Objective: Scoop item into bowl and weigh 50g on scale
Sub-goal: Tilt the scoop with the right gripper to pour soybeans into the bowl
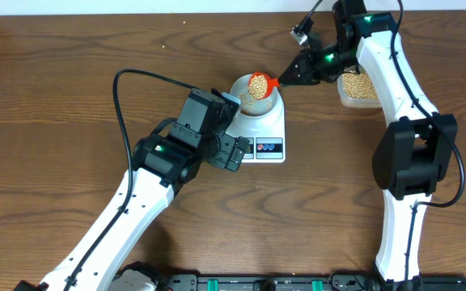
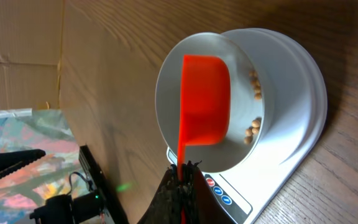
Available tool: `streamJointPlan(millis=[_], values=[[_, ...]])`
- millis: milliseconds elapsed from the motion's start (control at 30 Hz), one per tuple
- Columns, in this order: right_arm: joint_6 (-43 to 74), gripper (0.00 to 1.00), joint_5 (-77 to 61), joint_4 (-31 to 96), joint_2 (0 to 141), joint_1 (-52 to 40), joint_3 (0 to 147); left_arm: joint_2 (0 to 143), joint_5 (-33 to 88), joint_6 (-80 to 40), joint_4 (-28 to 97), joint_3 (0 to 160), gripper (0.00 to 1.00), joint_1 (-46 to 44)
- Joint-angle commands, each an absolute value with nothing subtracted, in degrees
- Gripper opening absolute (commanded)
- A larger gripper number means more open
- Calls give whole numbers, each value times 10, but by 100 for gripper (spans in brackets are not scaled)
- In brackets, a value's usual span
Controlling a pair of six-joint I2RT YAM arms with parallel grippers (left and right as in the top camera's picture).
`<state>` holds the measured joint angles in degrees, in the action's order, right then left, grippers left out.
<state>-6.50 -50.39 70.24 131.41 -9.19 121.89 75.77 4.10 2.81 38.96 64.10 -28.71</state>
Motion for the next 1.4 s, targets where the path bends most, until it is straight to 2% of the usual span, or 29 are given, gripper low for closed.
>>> streamJointPlan(millis=[0, 600, 1367], values=[[-74, 2, -507, 707, 1315, -98, 1238, 762, 34, 27, 390, 641, 98, -285], [-74, 1, -419, 712, 1281, -116, 1242, 762, 34, 27, 390, 641, 98, -285], [-89, 2, -414, 712, 1268, -129, 1242, 762, 34, 27, 390, 641, 98, -285]])
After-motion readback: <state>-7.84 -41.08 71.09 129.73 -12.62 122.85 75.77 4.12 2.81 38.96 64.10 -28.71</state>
